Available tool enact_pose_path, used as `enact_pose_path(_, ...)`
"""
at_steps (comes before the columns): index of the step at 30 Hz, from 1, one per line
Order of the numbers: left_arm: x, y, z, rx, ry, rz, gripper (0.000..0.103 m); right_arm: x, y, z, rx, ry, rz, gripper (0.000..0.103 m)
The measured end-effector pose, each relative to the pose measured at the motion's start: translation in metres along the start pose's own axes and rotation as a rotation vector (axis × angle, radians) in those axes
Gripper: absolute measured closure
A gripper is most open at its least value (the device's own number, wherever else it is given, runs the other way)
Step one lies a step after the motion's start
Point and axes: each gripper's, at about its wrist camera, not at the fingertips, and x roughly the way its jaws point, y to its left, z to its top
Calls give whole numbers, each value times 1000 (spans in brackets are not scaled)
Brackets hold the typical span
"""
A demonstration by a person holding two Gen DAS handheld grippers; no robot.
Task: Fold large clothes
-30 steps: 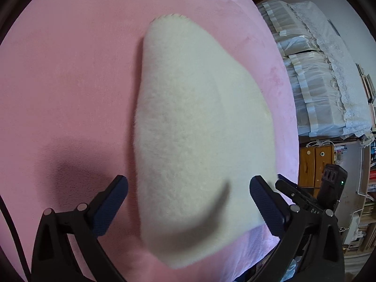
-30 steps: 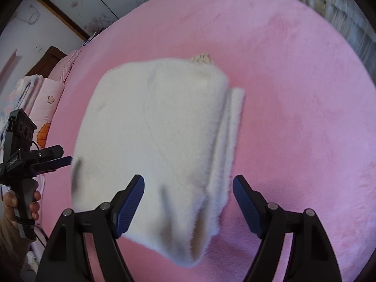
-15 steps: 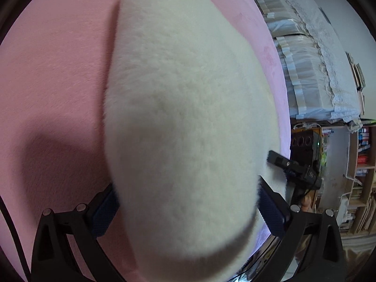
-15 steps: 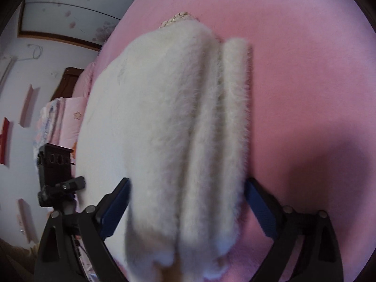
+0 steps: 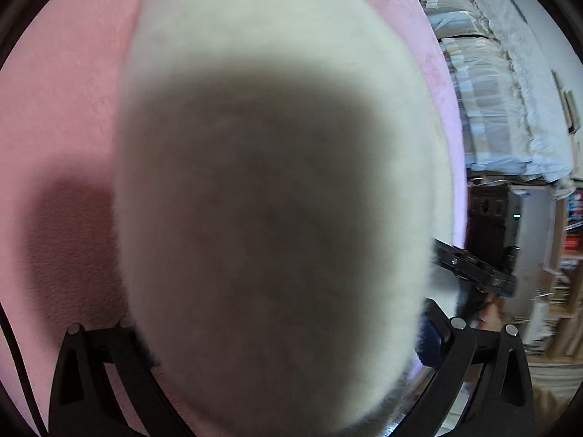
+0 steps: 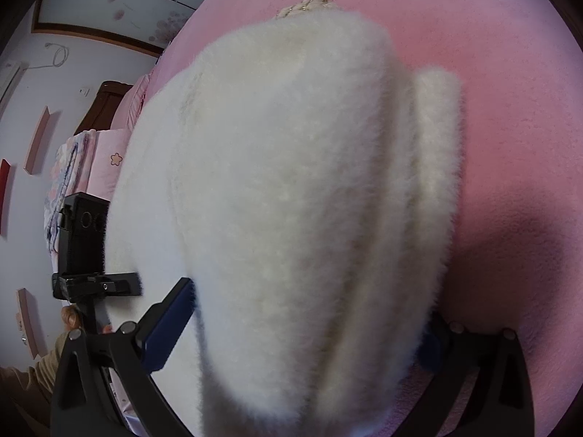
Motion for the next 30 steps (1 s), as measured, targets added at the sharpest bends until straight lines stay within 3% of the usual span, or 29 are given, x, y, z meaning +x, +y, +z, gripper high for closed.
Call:
enact_pose_path(1,-2,-4,-2,5,-20,28,1,1,6,0,-8,-7,-9,4)
enact_pose_path(4,-6,-16,-8,17,-68,78,11,-5,19,-3,-30,-31,-20,22)
enact_pose_path(6,-10,-26,-12,37,-103,116,20,-11,28,-4,-55,-53,-37,45)
enact_pose_path(8,-16,-37,-17,59,-133,142,28,-20,38,-7,-75,-77,-60,57)
enact_pose_path(14,-47,-61,-32,127,-206,206,33,-37,71,-30,-129,-128,-159,62)
enact_pose_path(24,-126,-53,-71,116,-229,244,33,-37,153,-86,-127,-134,-123,62)
enact_pose_path(30,-199,-10,-88,68,-287,254,33,-22,219,-84,-205,-113,-88,62)
